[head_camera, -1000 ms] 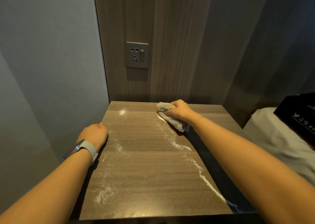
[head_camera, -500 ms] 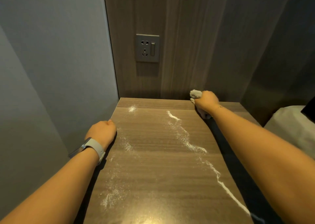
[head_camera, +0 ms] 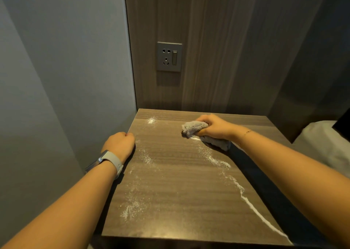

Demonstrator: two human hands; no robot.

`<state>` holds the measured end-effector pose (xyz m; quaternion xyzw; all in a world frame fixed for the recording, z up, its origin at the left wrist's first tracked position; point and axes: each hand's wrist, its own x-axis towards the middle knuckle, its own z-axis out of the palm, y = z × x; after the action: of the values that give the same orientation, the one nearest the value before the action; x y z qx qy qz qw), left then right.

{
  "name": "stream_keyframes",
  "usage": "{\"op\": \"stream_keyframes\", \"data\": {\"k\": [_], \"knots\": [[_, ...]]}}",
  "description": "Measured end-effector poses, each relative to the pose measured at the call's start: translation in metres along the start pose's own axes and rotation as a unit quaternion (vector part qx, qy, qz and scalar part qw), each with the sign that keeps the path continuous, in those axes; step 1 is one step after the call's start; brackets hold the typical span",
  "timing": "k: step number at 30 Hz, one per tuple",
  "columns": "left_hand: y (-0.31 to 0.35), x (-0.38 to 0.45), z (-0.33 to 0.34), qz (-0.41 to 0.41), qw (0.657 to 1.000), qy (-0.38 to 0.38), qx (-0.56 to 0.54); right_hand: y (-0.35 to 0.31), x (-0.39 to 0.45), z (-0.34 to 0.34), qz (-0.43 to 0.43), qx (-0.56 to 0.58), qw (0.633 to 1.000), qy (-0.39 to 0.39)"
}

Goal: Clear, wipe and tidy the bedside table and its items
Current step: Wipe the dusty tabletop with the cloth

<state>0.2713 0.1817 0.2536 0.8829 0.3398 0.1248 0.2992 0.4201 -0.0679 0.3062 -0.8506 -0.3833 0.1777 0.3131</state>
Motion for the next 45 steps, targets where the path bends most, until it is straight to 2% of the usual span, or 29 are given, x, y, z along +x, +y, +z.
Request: {"op": "stream_keyframes", "data": {"k": [3,5,8,9,11,13,15,19,25,29,32,35,36,38,41,45], "knots": [[0.002,-0.015,-0.007,0.029,0.998,0.061,-0.008,-0.005,-0.023,0.001,0.017,-0.027,0.999,-0.021],[0.001,-0.027,-0.011,0.046,0.994,0.085,-0.052,-0.009,-0.030,-0.002,0.034,-0.015,0.999,-0.018],[-0.006,-0.051,-0.015,0.052,0.985,0.059,-0.152,-0.012,-0.029,-0.012,0.051,0.082,0.991,0.096],[-0.010,-0.058,-0.015,0.053,0.982,0.051,-0.171,-0.013,-0.026,-0.017,0.040,0.076,0.986,0.143],[-0.017,-0.067,-0.018,0.052,0.979,0.053,-0.191,-0.012,-0.014,-0.025,0.023,-0.011,0.981,0.193],[-0.022,-0.071,-0.019,0.048,0.976,0.053,-0.206,-0.006,0.002,-0.031,0.038,-0.113,0.976,0.185],[-0.025,-0.073,-0.020,0.047,0.973,0.048,-0.219,0.002,0.019,-0.032,0.075,-0.166,0.971,0.153],[-0.028,-0.071,-0.018,0.053,0.973,0.061,-0.214,0.008,0.058,-0.013,0.111,-0.161,0.969,0.153],[-0.035,-0.069,-0.018,0.037,0.967,0.035,-0.251,-0.032,0.116,0.038,0.038,-0.176,0.972,0.151],[-0.038,-0.073,-0.024,0.012,0.955,0.010,-0.297,-0.049,0.103,0.056,-0.003,-0.187,0.975,0.123],[-0.047,-0.090,-0.031,0.021,0.948,-0.002,-0.319,-0.060,0.069,0.064,-0.061,-0.182,0.979,0.074],[-0.055,-0.107,-0.032,0.025,0.954,-0.006,-0.299,-0.069,0.053,0.056,-0.049,-0.108,0.993,-0.005],[-0.057,-0.110,-0.031,0.025,0.957,-0.001,-0.290,-0.069,0.056,0.050,-0.041,-0.087,0.995,-0.004],[-0.057,-0.111,-0.029,0.034,0.965,0.013,-0.259,-0.066,0.071,0.037,-0.027,-0.070,0.996,0.053],[-0.057,-0.107,-0.028,0.026,0.962,0.018,-0.272,-0.067,0.106,0.026,-0.017,-0.108,0.986,0.129],[-0.059,-0.108,-0.030,0.014,0.948,0.010,-0.319,-0.068,0.147,0.041,0.035,-0.114,0.987,0.109]]}}
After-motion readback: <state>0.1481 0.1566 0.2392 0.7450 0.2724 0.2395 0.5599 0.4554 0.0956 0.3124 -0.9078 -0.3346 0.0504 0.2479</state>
